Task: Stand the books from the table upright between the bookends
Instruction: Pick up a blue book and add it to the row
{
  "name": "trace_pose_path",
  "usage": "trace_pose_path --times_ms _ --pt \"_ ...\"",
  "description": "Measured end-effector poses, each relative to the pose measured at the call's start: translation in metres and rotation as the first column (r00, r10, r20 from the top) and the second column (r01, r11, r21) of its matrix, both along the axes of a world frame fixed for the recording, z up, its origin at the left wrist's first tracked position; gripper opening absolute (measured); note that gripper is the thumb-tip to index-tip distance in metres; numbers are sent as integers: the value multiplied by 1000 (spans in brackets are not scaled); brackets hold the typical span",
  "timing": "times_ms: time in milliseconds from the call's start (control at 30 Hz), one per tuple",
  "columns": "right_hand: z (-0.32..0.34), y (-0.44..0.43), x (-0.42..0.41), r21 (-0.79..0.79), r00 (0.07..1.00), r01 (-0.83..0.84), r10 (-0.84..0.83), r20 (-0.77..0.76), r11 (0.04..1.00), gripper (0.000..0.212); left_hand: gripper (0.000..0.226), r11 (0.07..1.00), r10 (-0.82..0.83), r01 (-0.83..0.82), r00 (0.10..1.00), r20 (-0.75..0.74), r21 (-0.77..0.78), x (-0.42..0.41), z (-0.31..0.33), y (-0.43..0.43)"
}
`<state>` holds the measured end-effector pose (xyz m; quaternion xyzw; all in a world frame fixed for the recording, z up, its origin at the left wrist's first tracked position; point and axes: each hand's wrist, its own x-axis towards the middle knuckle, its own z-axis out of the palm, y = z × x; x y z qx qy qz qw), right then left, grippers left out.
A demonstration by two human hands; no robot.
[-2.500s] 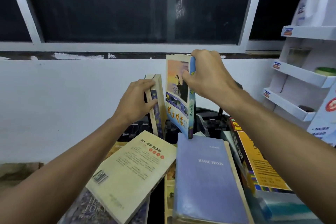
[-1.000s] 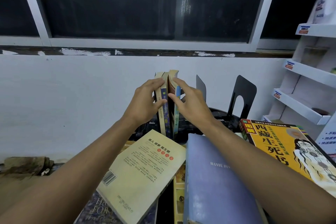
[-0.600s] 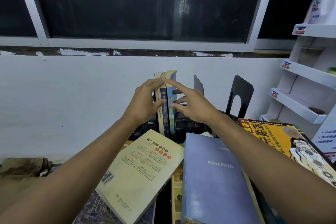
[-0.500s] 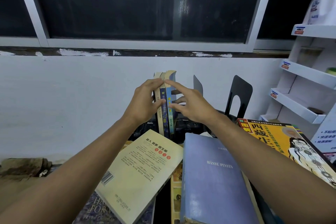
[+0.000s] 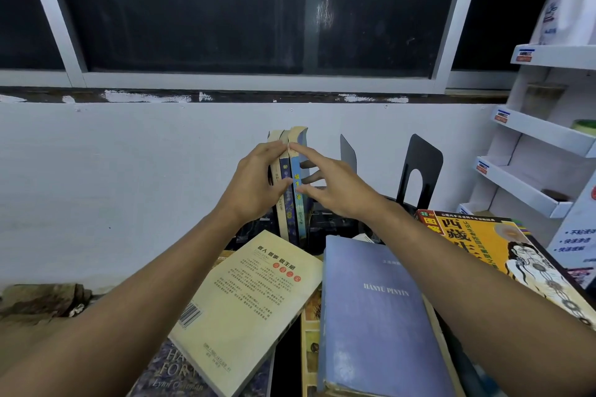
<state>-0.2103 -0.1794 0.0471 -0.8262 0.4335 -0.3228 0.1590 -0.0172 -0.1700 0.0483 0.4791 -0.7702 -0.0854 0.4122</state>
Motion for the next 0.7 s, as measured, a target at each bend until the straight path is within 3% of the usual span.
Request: trace_pose_path --times_ms 167,400,533,700 --pt "0 4 -11 23 999 10 -9 -38 1000 82 62 998 59 -58 997 50 -20 -4 3 7" --pt "6 25 -46 -11 991 55 -56 -122 998 63 53 986 77 -76 997 2 -147 -15 7 29" --pt "9 38 -79 -57 970 97 -107 -219 994 52 42 977 1 -4 1000 -15 -215 -32 11 42" --pt "6 58 -125 -55 931 179 -187 -314 982 48 34 984 -134 135 991 17 -116 -66 8 50"
